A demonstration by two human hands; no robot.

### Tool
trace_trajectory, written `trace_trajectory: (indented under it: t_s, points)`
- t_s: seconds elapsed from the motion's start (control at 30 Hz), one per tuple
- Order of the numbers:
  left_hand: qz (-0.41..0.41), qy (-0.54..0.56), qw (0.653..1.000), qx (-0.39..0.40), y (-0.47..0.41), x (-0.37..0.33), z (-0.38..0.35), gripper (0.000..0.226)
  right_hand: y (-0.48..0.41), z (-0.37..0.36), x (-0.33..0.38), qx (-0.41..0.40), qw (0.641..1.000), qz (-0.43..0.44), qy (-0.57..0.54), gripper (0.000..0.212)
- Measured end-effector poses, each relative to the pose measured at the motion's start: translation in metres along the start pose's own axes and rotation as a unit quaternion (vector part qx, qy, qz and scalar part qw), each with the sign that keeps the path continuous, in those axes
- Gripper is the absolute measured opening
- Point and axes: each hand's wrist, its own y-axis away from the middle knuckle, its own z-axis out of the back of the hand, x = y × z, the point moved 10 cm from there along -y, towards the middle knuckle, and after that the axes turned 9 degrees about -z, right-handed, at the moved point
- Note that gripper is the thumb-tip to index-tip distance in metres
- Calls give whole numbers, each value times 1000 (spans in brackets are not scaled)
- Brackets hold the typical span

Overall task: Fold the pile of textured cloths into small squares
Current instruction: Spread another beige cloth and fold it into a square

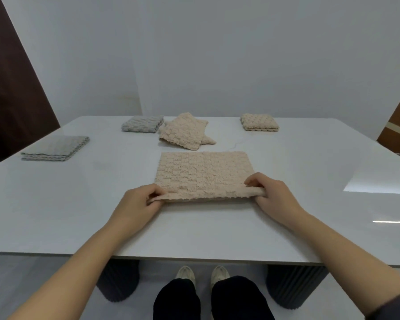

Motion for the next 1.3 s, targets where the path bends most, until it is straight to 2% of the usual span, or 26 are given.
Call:
trace_trajectory:
  t_s: [0.17, 0.23, 0.3, 0.4, 0.47, 0.67, 0.9, 1.03, 1.17, 1.23, 1.3]
  points:
    - [95, 164, 981, -41, 3, 24, 9, 14, -7, 4, -16, 90, 991, -38, -93, 43]
    - [100, 183, 977, -46, 0, 27, 8, 15, -15, 2, -26, 119, 982, -64, -134, 35]
    - [101, 195, 973, -69, -6, 26, 10, 17, -18, 1, -29, 141, 970, -82, -181, 17]
    - [111, 240, 959, -103, -18, 28, 12, 15, -25, 1, -32, 145, 954, -107, -238, 29]
    - [114, 246, 957, -106, -28, 30, 12, 15, -33, 3, -31, 127, 954, -110, -250, 29]
    - [128, 145, 978, -73, -66, 48, 7, 5, -70, 4, -33, 63, 965, -116, -225, 34]
    - [130, -48, 987, -79, -111, 62, 4, 23, -119, 4, -37, -45, 989, -110, -86, 29]
    - [99, -126, 986, -46, -126, 67, -11, 23, -136, -10, -44, -37, 993, -109, -32, 13]
    - [81, -96, 991, -37, -123, 78, -19, 22, -141, -23, -51, -8, 995, -91, 51, 8]
    - [76, -98, 992, -1, -124, 84, -22, 33, -141, -24, -51, 4, 995, -85, 59, 2]
    - [68, -108, 991, 33, -126, 86, -27, 31, -140, -23, -48, 2, 994, -75, 84, 2]
